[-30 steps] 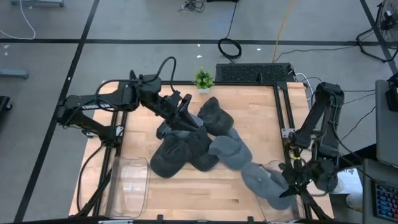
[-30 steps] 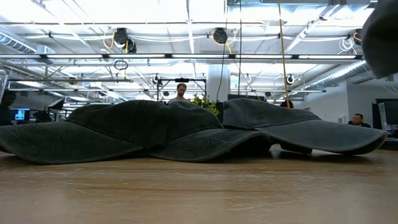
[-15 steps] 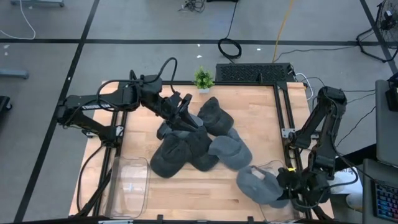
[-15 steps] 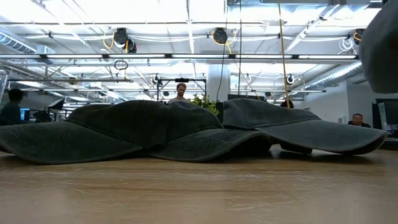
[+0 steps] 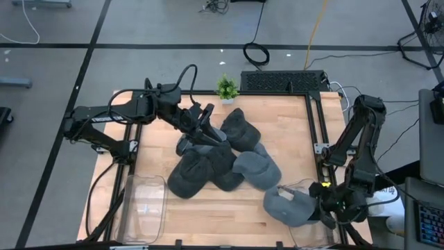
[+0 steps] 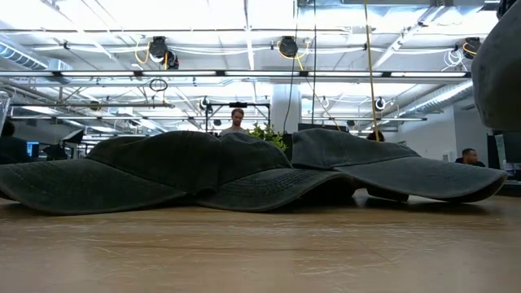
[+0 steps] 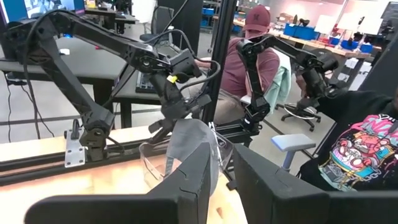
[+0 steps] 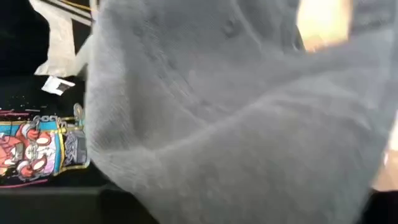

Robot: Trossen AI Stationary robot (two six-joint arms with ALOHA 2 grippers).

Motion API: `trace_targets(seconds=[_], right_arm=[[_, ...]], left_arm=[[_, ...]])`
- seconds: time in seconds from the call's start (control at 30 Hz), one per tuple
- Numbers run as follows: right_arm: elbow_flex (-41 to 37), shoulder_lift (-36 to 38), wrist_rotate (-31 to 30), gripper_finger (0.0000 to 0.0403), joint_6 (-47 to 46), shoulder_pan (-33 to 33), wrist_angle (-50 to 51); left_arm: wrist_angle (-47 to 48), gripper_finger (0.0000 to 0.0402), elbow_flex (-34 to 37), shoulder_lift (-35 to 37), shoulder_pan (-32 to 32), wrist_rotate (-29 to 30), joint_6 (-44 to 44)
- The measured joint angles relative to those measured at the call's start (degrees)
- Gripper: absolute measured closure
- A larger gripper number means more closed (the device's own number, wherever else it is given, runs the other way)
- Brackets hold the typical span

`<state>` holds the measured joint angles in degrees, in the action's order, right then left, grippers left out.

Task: Pick & Place hat
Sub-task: Put the top gray cap into the right transparent bin

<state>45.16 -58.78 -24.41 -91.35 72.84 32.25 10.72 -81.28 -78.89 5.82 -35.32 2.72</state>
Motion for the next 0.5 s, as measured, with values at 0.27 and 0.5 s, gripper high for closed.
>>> trace_targets(seconds=[0.27,0.5], right_arm=[[0.0,8.46,0.55,0.0173,-4.41,0.02,11.37],[0.0,13.32,0.9,0.018,-10.19,-0.02,18.59]], left_arm=[[0.19,0.0325,0.02,0.0,0.0,0.0,0.32],[0.27,0.0325,0.02,0.0,0.0,-0.01,0.78]])
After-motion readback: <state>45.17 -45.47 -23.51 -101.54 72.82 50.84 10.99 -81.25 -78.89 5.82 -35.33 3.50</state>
